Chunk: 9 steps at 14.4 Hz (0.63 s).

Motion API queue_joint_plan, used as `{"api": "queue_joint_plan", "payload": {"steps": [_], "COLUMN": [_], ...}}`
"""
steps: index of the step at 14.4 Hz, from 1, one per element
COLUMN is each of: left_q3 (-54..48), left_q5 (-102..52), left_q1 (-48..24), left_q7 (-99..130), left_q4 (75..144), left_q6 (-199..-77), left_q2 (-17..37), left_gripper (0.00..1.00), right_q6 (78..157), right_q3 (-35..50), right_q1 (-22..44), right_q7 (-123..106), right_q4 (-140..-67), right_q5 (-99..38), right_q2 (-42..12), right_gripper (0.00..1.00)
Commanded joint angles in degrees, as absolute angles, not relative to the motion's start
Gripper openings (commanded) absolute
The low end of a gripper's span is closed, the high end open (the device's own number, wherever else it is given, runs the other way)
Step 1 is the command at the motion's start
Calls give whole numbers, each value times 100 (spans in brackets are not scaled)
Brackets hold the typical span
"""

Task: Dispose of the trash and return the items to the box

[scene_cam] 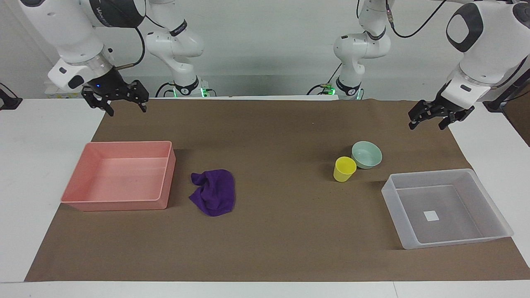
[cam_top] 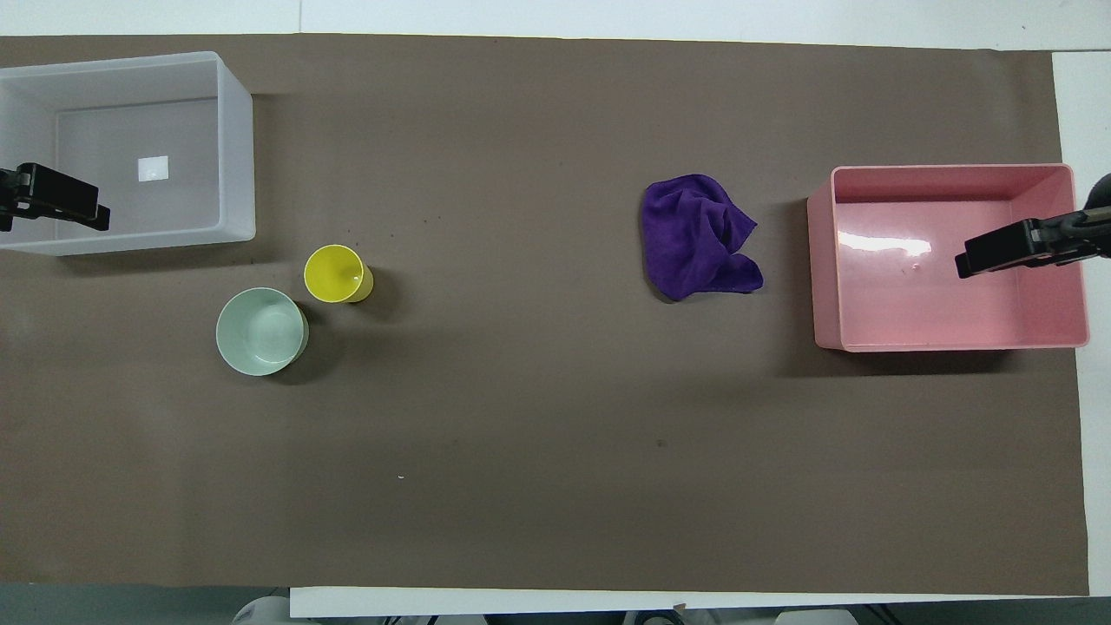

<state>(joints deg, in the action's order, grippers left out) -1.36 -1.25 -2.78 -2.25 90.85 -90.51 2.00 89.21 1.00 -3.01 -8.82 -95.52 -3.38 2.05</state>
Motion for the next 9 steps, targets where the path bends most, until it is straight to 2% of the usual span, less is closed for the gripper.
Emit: {"api": "queue_joint_plan", "payload": {"steps": [1,3,4,6,8,9], "left_q3": [-97,-97,-97,-97,-71,-70], "left_q5": [-123,-123,-123,-123,-123,-123], "left_q1": [-360,-518,-693,-835,-713,-573], "left_q7": [-71,287,629,914,967,975], "left_q4": [9343,9473,9788,10666,11894,12414], "left_q6": [-9088,-9367,-9795,-10325,-10632,-11253], "left_q2": [-9,-26,-157,-455,-955,-1045], "left_gripper": [100,100,100,100,100,100], "right_q6": [9385,9763,9947,10334,10921,11282], "right_q3": [140,141,149,149,149,149], "right_q1": [-54,166,341,684,921,1027], "right_q7": [-783,-582,-354,-89,-62,-62], "right_q4": [-9589,-9589,-9606,-9668,-9973,-10176], "right_q5": [-466,-466,-466,-466,-457,-457], "right_q2": [-148,-447,-570,-895,-1072,-1133], "right_gripper": [100,100,100,100,100,100]}}
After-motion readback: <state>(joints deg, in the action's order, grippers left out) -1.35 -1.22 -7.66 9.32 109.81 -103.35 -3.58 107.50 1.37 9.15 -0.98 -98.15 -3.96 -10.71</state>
